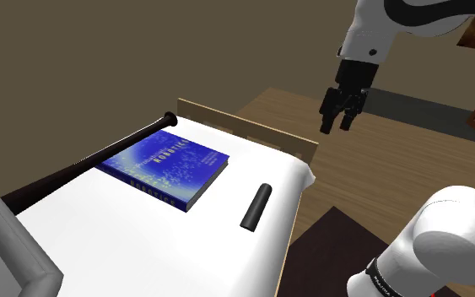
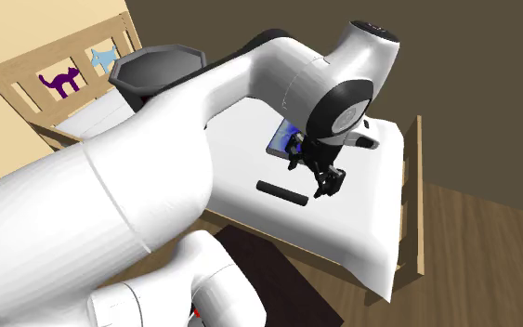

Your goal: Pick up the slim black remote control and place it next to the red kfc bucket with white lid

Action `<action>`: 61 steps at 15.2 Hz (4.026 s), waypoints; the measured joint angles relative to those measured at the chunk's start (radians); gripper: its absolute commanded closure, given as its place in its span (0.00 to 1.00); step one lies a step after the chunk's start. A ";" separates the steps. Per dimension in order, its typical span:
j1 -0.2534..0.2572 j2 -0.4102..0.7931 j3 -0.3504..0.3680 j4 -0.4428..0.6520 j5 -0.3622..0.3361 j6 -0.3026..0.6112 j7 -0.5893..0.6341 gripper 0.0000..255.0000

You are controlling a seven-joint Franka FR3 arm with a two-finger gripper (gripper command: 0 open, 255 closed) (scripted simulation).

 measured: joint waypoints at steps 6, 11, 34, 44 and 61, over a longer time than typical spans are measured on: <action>-0.031 -0.062 0.135 -0.137 0.060 0.136 0.231 0.00; -0.066 -0.067 0.331 -0.250 0.140 0.314 0.534 0.00; -0.451 0.338 0.985 -0.308 0.102 0.887 1.360 0.00; -0.454 0.339 0.988 -0.293 0.099 0.888 1.363 1.00; -0.364 0.198 0.844 -0.231 0.139 0.674 1.281 1.00</action>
